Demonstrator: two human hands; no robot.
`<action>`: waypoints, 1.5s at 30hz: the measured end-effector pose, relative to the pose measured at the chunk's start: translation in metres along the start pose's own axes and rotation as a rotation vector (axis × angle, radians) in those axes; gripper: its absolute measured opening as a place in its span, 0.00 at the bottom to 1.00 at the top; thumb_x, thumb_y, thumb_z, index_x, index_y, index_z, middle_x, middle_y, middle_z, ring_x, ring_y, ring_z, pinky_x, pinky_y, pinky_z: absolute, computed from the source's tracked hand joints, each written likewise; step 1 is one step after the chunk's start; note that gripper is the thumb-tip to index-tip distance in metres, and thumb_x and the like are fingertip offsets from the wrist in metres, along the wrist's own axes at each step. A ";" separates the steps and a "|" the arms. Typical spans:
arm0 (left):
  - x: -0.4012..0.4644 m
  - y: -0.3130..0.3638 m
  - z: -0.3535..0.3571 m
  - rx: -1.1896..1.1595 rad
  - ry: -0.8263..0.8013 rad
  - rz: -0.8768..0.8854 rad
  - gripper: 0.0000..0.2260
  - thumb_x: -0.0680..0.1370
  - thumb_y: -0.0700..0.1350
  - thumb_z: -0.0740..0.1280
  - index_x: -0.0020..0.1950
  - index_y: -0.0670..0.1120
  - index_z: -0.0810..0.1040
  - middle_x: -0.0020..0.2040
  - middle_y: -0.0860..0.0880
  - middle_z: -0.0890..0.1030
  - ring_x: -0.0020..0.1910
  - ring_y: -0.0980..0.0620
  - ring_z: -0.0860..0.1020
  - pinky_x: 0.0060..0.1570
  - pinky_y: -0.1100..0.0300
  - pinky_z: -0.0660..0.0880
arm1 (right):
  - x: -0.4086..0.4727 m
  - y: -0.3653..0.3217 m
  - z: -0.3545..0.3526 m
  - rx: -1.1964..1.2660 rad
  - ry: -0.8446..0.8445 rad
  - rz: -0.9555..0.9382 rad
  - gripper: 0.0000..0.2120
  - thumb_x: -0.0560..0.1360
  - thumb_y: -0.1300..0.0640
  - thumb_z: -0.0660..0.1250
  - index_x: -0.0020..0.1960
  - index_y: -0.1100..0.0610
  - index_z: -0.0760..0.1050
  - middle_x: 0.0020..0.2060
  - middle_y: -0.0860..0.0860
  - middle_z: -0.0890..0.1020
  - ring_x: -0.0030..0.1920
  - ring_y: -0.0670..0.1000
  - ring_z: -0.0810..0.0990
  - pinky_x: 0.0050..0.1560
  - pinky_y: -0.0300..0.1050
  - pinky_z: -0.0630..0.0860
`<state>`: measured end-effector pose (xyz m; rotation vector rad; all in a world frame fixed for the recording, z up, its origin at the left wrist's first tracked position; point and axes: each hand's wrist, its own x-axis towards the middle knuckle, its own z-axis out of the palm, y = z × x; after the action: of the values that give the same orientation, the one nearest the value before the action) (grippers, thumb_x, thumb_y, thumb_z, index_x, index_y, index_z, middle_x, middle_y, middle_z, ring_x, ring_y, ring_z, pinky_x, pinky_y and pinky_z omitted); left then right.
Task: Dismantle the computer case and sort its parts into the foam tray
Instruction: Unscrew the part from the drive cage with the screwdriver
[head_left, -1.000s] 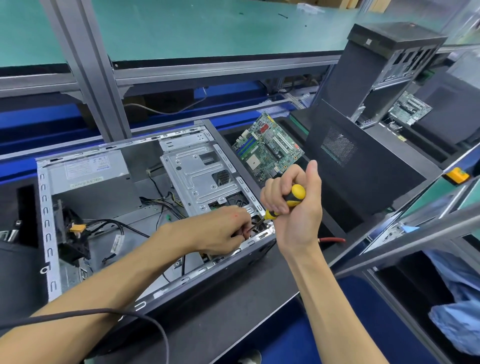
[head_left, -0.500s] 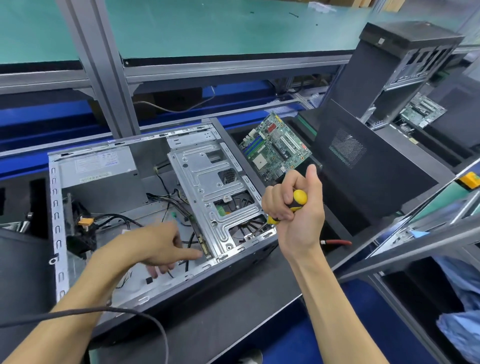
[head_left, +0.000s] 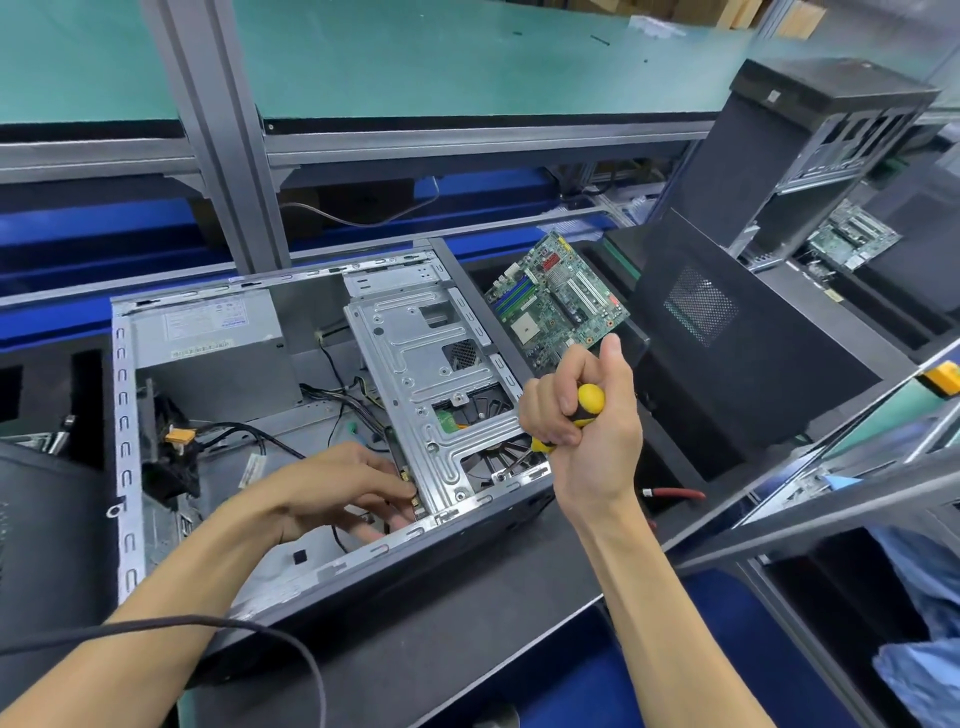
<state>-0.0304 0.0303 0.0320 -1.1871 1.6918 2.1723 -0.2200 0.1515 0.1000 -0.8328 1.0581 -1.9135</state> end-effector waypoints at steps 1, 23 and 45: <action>0.000 -0.001 0.000 0.000 -0.001 -0.003 0.05 0.77 0.42 0.72 0.45 0.40 0.84 0.46 0.40 0.85 0.42 0.51 0.83 0.28 0.63 0.76 | -0.001 0.000 0.000 -0.001 -0.001 0.003 0.27 0.84 0.46 0.49 0.29 0.55 0.64 0.19 0.47 0.60 0.22 0.48 0.55 0.28 0.44 0.54; 0.005 -0.008 -0.005 0.044 -0.032 0.045 0.08 0.78 0.44 0.72 0.49 0.39 0.83 0.48 0.41 0.86 0.42 0.52 0.82 0.30 0.63 0.77 | -0.006 0.001 -0.005 -0.336 0.121 0.010 0.18 0.78 0.38 0.61 0.37 0.48 0.79 0.35 0.49 0.79 0.37 0.51 0.75 0.42 0.49 0.70; 0.004 -0.009 -0.005 0.019 -0.027 0.053 0.10 0.78 0.44 0.72 0.52 0.37 0.82 0.49 0.41 0.86 0.42 0.52 0.82 0.28 0.63 0.76 | -0.002 0.009 0.002 -0.281 0.172 -0.050 0.15 0.81 0.46 0.58 0.41 0.49 0.78 0.35 0.51 0.76 0.37 0.51 0.71 0.38 0.46 0.66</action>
<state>-0.0256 0.0275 0.0223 -1.1152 1.7478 2.1877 -0.2149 0.1498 0.0927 -0.8658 1.4481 -1.9308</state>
